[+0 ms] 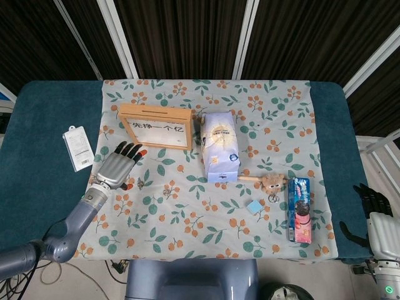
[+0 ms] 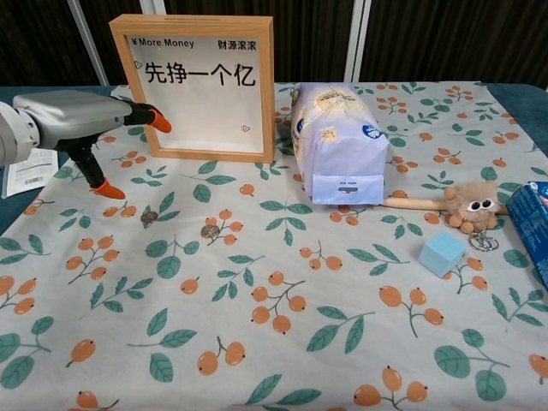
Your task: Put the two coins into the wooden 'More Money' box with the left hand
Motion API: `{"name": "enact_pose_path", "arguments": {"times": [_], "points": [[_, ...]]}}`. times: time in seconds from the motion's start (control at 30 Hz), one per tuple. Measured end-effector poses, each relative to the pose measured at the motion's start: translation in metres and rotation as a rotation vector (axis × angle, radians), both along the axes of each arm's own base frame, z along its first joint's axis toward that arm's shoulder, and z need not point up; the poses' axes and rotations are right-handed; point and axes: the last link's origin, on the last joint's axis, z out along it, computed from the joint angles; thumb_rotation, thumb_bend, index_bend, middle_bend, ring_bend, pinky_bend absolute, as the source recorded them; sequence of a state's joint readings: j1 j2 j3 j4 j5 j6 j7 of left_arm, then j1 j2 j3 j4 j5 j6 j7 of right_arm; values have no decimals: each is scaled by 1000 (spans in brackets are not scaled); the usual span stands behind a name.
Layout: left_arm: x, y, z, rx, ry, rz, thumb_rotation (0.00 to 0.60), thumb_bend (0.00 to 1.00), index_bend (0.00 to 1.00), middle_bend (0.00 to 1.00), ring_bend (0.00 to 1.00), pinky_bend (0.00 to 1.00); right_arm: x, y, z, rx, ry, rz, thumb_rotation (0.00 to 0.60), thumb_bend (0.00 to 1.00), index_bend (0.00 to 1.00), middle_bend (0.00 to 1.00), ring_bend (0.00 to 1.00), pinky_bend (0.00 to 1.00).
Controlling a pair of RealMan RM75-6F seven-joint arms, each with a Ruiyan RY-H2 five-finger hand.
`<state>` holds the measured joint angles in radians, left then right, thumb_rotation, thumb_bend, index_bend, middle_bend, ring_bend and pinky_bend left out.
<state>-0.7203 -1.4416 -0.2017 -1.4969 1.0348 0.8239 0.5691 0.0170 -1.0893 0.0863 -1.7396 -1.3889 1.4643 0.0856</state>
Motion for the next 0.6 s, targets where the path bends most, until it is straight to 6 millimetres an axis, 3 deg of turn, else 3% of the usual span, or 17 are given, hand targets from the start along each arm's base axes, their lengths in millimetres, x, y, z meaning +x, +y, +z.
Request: {"name": "enact_pose_path", "arguments": {"times": [0.6], "points": [[5,10,-24,-37,66,18,600,130,177,0,0,0,-1,0,3,7,-4,-12,600,369,124,78,61,0]]}}
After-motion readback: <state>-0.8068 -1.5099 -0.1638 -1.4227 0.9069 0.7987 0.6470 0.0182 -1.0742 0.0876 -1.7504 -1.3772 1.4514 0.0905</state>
